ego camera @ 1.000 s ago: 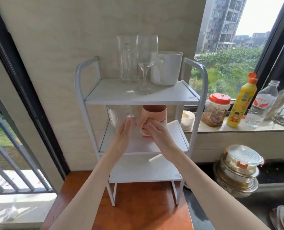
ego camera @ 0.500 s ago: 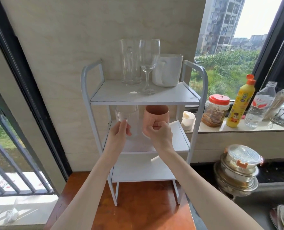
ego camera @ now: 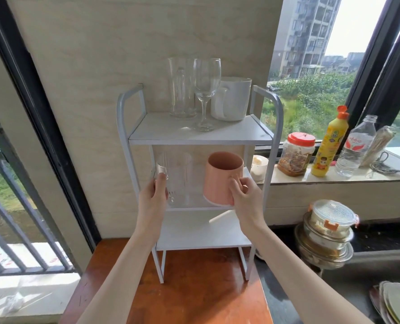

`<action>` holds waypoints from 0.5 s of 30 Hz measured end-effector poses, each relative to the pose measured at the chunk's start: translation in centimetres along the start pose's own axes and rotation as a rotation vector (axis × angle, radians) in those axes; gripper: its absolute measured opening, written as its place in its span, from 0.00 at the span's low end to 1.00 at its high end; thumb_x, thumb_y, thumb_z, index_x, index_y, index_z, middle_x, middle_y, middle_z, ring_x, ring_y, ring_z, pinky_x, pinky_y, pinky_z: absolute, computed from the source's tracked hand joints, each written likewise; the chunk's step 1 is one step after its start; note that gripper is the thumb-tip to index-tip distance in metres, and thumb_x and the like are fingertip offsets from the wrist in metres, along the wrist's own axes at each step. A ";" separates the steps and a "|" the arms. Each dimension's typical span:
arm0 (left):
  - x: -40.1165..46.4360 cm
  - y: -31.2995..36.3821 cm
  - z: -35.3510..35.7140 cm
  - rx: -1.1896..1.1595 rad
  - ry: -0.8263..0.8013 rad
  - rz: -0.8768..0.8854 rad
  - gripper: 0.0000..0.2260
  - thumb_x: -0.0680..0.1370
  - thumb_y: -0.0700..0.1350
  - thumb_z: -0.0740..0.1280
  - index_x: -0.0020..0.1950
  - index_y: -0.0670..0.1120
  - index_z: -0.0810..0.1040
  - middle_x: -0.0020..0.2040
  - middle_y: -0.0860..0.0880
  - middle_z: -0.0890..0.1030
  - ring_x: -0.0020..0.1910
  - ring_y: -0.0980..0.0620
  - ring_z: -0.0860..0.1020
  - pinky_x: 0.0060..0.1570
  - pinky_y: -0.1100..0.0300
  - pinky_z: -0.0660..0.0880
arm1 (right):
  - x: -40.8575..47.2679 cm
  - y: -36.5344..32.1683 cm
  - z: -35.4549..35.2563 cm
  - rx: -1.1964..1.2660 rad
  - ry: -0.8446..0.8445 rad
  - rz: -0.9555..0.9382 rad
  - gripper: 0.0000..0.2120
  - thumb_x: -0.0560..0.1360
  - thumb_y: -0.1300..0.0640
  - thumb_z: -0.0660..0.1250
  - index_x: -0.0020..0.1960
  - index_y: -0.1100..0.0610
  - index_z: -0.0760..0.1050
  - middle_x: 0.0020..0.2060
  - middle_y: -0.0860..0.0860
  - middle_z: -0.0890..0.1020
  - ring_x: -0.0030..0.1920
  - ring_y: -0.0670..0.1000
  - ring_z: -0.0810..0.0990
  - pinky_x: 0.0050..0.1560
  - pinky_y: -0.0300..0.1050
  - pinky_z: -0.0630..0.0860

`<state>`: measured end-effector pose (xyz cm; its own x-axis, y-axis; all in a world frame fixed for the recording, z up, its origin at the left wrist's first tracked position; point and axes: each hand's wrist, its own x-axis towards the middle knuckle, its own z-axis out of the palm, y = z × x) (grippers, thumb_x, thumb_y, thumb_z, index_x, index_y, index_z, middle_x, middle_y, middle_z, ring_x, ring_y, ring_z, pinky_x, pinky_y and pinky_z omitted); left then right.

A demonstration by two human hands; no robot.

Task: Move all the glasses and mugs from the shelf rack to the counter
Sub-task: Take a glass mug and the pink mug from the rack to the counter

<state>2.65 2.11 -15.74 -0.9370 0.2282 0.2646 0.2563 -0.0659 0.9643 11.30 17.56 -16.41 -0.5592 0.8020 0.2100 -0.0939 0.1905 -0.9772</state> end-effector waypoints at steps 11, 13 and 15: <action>-10.9 2.7 2.2 -0.230 0.022 -0.059 0.20 0.74 0.46 0.63 0.24 0.51 0.62 0.22 0.55 0.61 0.28 0.54 0.59 0.35 0.57 0.60 | -8.9 -1.7 -12.8 -0.032 -0.104 -0.106 0.09 0.77 0.55 0.62 0.38 0.53 0.73 0.30 0.49 0.74 0.32 0.49 0.71 0.35 0.45 0.69; -14.1 3.5 3.9 -0.265 -0.027 -0.053 0.20 0.75 0.47 0.65 0.26 0.50 0.62 0.22 0.55 0.61 0.27 0.54 0.59 0.35 0.57 0.60 | -11.1 -1.8 -16.8 -0.017 -0.071 -0.107 0.09 0.77 0.57 0.62 0.38 0.55 0.72 0.29 0.50 0.72 0.32 0.50 0.69 0.34 0.46 0.67; -17.7 4.3 6.0 -0.297 -0.078 -0.068 0.19 0.75 0.48 0.65 0.26 0.50 0.62 0.22 0.55 0.61 0.26 0.55 0.59 0.34 0.57 0.59 | -13.4 -1.9 -21.3 -0.003 -0.017 -0.091 0.09 0.77 0.57 0.62 0.38 0.57 0.72 0.28 0.49 0.71 0.31 0.49 0.69 0.32 0.47 0.67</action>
<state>21.72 3.67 -16.28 -0.9254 0.3150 0.2106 0.1026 -0.3268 0.9395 36.51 18.46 -16.73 -0.5627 0.7714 0.2971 -0.1421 0.2639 -0.9540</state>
